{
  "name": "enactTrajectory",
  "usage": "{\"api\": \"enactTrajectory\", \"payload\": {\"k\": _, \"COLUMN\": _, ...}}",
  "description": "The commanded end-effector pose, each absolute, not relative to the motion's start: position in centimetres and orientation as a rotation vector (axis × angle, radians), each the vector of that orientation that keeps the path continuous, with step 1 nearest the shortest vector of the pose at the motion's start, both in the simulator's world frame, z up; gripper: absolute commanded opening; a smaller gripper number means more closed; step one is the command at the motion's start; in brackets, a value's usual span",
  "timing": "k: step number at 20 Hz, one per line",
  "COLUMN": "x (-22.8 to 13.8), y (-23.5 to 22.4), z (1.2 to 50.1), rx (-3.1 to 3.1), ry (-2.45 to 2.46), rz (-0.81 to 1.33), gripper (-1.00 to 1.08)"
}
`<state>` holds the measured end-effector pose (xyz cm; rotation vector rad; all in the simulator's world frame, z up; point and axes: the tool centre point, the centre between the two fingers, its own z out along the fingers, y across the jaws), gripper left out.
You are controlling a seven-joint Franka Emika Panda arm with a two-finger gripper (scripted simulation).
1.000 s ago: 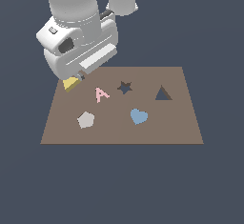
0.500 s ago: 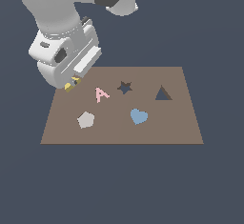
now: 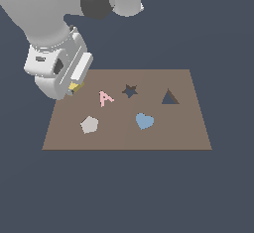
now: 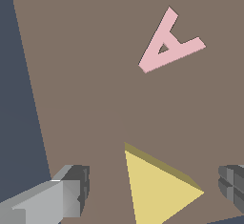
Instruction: Insert a designated object into the corresponding slot on a board.
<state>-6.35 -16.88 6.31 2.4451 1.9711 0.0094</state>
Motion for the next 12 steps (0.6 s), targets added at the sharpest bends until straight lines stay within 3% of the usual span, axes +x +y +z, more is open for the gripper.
{"api": "enactTrajectory", "payload": {"k": 1, "x": -6.1, "y": -17.5, "z": 5.9, "rx": 2.398, "ry": 2.029, "rz": 0.007, "gripper": 1.00}}
{"api": "enactTrajectory", "payload": {"k": 12, "x": -5.5, "y": -18.9, "z": 5.0, "rx": 2.289, "ry": 2.151, "rz": 0.000, "gripper": 1.00}}
